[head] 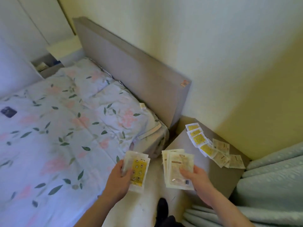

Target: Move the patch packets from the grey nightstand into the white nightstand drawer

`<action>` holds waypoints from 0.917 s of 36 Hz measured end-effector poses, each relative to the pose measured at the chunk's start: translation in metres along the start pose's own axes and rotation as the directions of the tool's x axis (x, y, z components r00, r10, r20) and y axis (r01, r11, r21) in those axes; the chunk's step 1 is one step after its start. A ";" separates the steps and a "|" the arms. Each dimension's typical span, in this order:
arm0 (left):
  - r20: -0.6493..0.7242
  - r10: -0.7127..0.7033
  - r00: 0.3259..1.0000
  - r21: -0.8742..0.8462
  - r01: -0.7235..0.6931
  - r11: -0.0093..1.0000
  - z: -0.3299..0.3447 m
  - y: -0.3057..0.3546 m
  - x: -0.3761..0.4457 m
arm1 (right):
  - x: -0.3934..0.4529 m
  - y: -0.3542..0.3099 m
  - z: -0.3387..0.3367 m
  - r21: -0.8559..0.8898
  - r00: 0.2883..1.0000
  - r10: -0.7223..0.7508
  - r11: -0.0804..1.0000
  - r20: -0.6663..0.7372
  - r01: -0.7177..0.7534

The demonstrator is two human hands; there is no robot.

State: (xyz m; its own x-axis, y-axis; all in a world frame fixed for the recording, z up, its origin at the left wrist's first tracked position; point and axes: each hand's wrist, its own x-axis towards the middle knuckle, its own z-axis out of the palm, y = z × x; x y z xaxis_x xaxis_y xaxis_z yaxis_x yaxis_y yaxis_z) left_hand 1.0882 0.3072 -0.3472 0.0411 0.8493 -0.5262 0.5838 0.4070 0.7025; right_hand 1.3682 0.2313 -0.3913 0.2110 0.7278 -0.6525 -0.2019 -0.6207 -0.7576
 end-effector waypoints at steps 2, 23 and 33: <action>-0.041 -0.021 0.999 -0.045 0.020 0.999 -0.019 -0.018 -0.011 | -0.003 -0.003 0.027 -0.042 0.999 0.000 0.999 0.034 0.002; -0.441 -0.305 0.844 -0.385 0.129 0.914 -0.302 -0.318 -0.189 | -0.128 0.071 0.440 -0.437 0.846 -0.033 0.845 0.532 0.308; -0.545 -0.441 0.713 -0.505 0.140 0.851 -0.411 -0.420 -0.237 | -0.167 0.077 0.609 -0.516 0.745 0.030 0.740 0.666 0.431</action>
State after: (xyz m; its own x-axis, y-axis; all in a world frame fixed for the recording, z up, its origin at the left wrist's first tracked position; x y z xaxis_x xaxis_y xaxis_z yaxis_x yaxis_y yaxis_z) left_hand 0.4995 0.0730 -0.3206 -0.6703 0.6092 -0.4238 0.0932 0.6357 0.7663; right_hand 0.7346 0.2400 -0.3306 -0.4861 0.7177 -0.4986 0.4352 -0.2959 -0.8503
